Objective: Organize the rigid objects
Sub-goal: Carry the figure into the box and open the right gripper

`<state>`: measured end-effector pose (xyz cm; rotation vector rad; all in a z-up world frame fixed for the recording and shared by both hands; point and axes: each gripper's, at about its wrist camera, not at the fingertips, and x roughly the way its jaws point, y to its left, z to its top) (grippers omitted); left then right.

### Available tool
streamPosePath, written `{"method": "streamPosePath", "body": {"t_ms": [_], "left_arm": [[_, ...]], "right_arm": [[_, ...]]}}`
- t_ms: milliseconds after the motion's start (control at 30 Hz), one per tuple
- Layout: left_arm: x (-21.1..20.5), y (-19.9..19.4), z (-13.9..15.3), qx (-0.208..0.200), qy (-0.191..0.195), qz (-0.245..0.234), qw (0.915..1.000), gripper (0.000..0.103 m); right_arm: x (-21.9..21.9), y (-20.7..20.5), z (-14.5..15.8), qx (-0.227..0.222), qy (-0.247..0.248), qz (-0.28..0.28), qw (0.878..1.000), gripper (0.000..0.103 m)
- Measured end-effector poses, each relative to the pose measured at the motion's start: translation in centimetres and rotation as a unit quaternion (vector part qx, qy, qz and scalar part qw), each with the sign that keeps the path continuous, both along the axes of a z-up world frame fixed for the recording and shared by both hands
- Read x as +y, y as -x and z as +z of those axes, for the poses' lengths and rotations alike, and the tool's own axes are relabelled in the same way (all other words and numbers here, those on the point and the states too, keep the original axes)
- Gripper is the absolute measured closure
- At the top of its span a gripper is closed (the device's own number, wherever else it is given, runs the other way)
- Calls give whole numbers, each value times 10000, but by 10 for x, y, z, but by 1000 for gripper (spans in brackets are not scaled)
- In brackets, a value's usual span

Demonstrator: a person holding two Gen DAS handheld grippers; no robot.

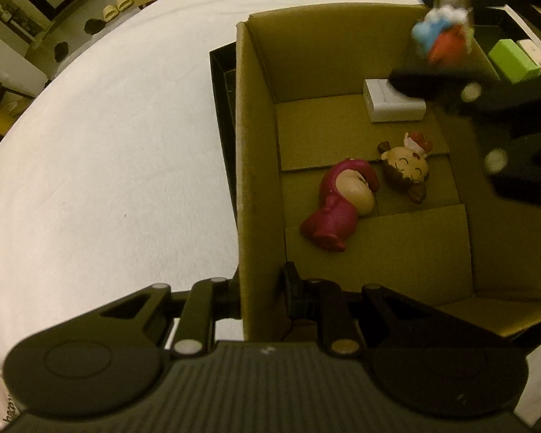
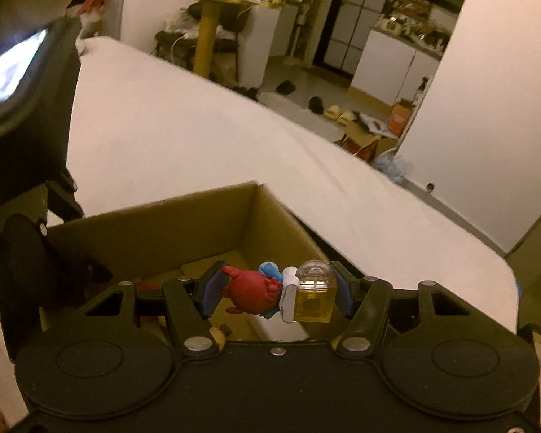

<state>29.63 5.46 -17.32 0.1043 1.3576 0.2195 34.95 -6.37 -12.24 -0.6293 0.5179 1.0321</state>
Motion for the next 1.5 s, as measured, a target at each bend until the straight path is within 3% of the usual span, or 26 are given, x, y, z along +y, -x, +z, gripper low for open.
{"method": "streamPosePath", "body": {"t_ms": [400, 800, 1000, 1167, 1500], "left_arm": [[2, -1, 1, 3, 19, 13, 10000, 85], [4, 1, 1, -17, 45, 1, 10000, 85], [7, -1, 2, -7, 95, 65, 9999, 86], [4, 0, 3, -18, 40, -2, 10000, 86], [3, 1, 2, -14, 33, -1, 10000, 86]], "right_arm": [[26, 15, -15, 83, 743, 645, 9951, 44], [38, 8, -26, 496, 1204, 629, 9895, 43], [42, 3, -26, 765, 1128, 584, 9889, 41], [39, 2, -23, 708, 1084, 522, 9902, 41], [7, 9, 3, 683, 527, 372, 9956, 36]]}}
